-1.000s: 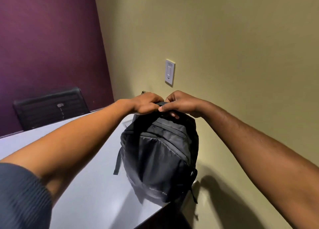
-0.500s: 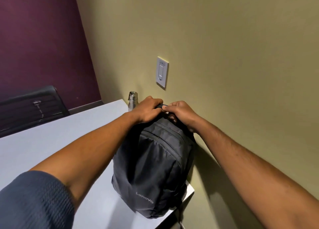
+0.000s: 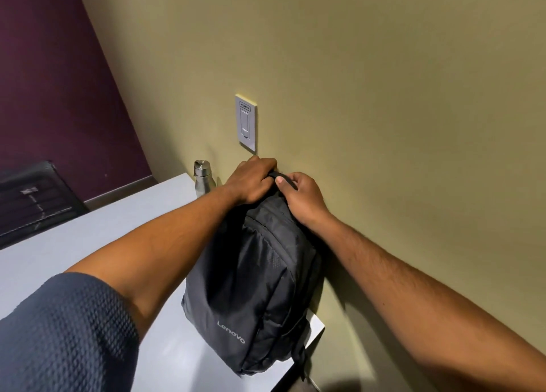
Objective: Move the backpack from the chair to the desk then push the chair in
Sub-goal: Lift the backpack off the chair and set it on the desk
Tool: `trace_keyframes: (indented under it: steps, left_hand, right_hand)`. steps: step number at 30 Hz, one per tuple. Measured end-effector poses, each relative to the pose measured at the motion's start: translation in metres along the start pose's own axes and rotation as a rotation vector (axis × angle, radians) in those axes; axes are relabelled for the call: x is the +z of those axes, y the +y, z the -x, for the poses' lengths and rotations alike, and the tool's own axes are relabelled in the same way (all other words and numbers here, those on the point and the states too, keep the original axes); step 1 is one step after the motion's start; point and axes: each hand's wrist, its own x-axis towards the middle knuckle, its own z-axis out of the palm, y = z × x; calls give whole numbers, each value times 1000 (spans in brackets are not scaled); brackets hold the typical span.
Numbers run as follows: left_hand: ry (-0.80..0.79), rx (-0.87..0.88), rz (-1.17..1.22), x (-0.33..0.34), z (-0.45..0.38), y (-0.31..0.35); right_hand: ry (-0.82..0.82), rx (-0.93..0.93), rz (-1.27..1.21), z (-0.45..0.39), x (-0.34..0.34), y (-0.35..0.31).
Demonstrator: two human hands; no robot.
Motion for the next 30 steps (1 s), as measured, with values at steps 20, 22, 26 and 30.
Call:
trace_keyframes:
  steps: [20, 22, 26, 30]
  left_hand:
    - [767, -1059, 646, 144, 225, -38]
    - [674, -1350, 812, 167, 238, -27]
    - [405, -1491, 995, 179, 217, -6]
    - [300, -1490, 965, 176, 189, -6]
  right_hand:
    - [136, -94, 300, 34, 14, -5]
    - [158, -116, 296, 39, 15, -6]
    - [184, -156, 309, 54, 14, -4]
    - [150, -186, 377, 68, 8, 2]
